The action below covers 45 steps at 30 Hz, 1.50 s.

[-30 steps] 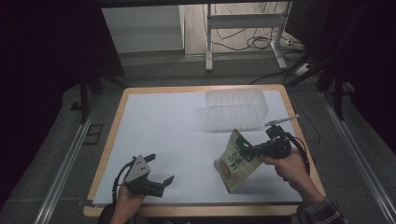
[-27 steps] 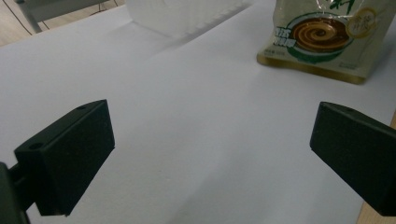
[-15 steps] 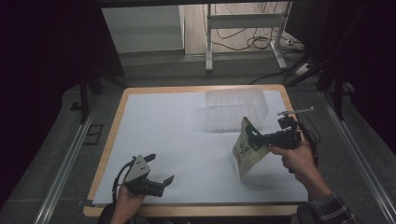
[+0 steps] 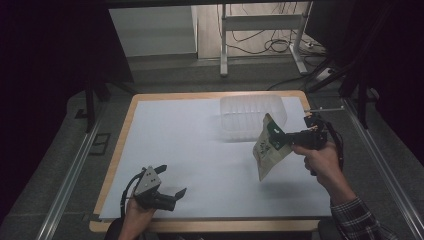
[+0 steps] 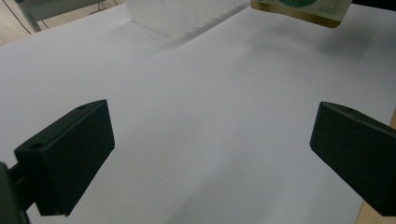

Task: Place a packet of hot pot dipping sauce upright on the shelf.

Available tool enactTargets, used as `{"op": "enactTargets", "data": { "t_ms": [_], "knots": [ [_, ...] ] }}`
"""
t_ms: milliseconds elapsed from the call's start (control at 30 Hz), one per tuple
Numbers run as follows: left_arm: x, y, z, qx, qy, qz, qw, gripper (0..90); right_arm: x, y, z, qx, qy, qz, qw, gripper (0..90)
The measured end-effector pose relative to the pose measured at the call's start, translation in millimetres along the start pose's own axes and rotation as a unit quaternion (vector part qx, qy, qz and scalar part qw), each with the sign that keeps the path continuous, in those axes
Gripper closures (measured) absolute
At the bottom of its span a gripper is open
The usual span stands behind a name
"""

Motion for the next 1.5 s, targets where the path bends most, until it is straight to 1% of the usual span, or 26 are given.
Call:
{"op": "enactTargets", "data": {
  "t_ms": [100, 433, 700, 1000, 1200, 1300, 1500],
  "knots": [
    [0.3, -0.4, 0.2, -0.002, -0.001, 0.001, 1.0000, 0.0, 0.6, 0.4, -6.0, 0.008, -0.003, 0.000, 1.0000, 89.4],
    [-0.1, -0.7, 0.6, -0.003, 0.001, 0.002, 1.0000, 0.0, 3.7, 1.0, -31.4, 0.031, 0.001, 0.011, 0.9995, 89.4],
    [-2.0, 0.2, 0.8, 0.001, 0.009, 0.003, 1.0000, 0.0, 8.3, -2.9, -52.5, 0.043, 0.005, 0.022, 0.9988, 89.4],
    [-2.6, 0.1, 1.2, 0.000, 0.012, 0.004, 0.9999, 0.0, 17.8, -13.9, -72.6, 0.048, 0.006, 0.036, 0.9982, 89.3],
    [-3.1, 0.7, 1.1, 0.001, 0.013, 0.004, 0.9999, 0.0, 27.0, -24.3, -83.4, 0.048, 0.012, 0.053, 0.9974, 89.3],
    [-3.6, 0.8, 1.2, 0.001, 0.014, 0.003, 0.9999, 0.0, 32.8, -29.0, -88.1, 0.049, 0.009, 0.058, 0.9971, 89.3],
    [-3.6, 0.8, 1.1, 0.001, 0.014, 0.004, 0.9999, 0.0, 39.9, -35.6, -96.1, 0.054, 0.005, 0.067, 0.9963, 89.3]
  ]
}}
Point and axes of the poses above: each handheld gripper's, and its own axes: y roughly backward along the jaws, z roughly out of its underside, x roughly to its right, the point moved 2 cm from there along -y, roughly forward along the jaws, and after that the axes turned 12 degrees about x, right-handed, at the moved point
